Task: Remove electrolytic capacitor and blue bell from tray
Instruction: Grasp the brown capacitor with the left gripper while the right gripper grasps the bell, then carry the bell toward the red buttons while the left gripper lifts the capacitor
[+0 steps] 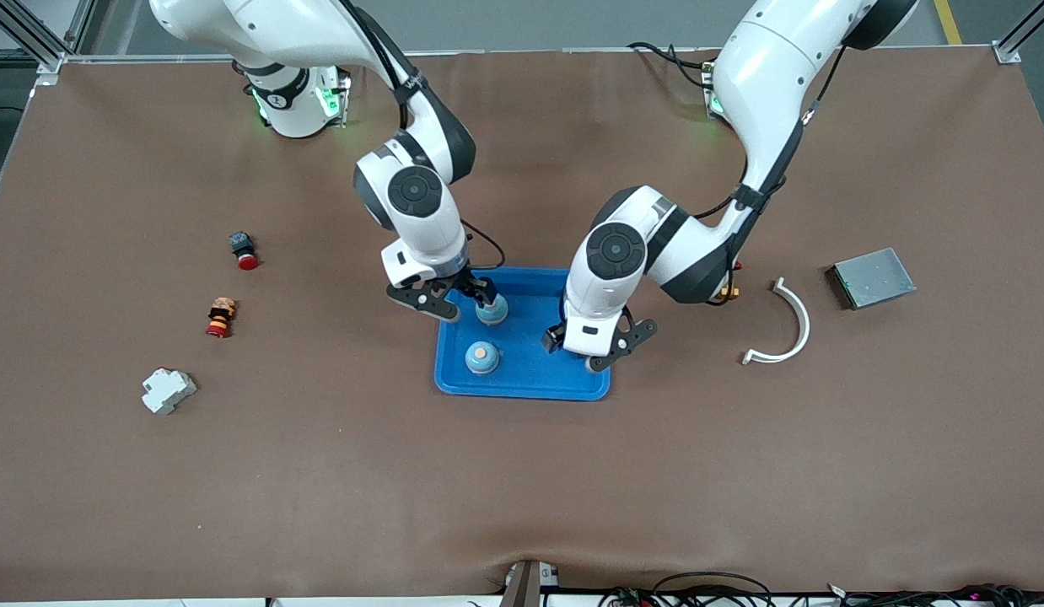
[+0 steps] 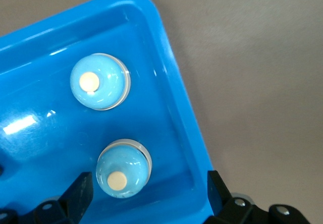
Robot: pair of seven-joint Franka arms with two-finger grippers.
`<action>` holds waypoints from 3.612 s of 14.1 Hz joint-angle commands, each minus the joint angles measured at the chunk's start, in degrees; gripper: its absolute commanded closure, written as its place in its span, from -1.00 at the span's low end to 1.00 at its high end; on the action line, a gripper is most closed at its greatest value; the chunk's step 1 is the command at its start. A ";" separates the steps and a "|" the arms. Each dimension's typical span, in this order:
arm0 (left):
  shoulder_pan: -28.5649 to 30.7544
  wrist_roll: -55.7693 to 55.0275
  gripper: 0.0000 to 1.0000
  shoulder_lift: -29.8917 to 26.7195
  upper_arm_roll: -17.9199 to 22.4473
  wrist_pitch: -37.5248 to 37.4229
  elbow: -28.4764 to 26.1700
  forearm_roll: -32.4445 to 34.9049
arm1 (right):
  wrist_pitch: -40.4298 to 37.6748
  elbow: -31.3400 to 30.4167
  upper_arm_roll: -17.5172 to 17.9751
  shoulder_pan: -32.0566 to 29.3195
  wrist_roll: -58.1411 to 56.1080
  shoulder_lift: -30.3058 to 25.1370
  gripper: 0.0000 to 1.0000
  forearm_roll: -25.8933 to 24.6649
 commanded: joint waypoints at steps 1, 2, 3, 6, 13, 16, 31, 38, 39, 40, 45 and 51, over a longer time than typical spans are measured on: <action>-0.93 -1.57 -1.00 1.46 0.86 0.48 1.43 1.29 | -0.38 5.25 -0.59 2.14 3.51 4.77 -1.00 0.11; -0.84 -1.57 -1.00 2.08 0.86 0.91 1.43 1.29 | -0.38 6.05 -0.59 2.58 4.57 6.00 -1.00 -0.24; -0.84 -1.57 -1.00 2.95 0.86 1.96 1.43 1.29 | -0.38 6.93 -0.59 3.02 5.10 7.23 -1.00 -0.33; -1.02 -2.09 -1.00 4.71 1.55 4.87 1.43 1.55 | -0.29 8.69 -0.59 3.64 5.19 9.70 -1.00 -0.42; -1.28 -2.36 -1.00 6.48 1.73 6.63 1.35 2.52 | -0.20 9.05 -0.68 3.73 5.19 11.10 -1.00 -0.60; -1.72 -3.23 -1.00 6.83 1.73 6.63 1.26 3.31 | 2.52 9.13 -0.68 3.73 5.19 12.07 -1.00 -0.51; -2.43 -5.17 -1.00 8.85 2.26 7.95 0.91 3.49 | -4.15 13.26 -0.59 3.02 5.20 9.89 1.00 0.28; -2.51 -5.17 0.03 9.02 2.61 8.13 0.99 3.58 | -14.52 11.69 -0.59 -2.94 -7.71 0.75 1.00 0.46; -2.51 -5.17 0.13 8.94 2.61 8.13 1.08 3.49 | -14.79 10.38 -0.59 -4.43 -10.34 -0.91 1.00 0.46; -2.51 -5.17 0.25 8.94 2.61 8.13 1.17 3.58 | -14.79 8.54 -0.59 -5.67 -12.89 -2.76 1.00 0.46; -2.95 -5.78 1.00 8.85 2.70 8.13 1.34 3.49 | -13.57 -0.43 -0.59 -13.66 -28.44 -9.18 1.00 0.46; -2.43 -5.09 1.00 5.08 2.70 3.23 2.57 4.10 | -1.54 -15.54 -0.59 -22.10 -45.15 -14.64 1.00 0.46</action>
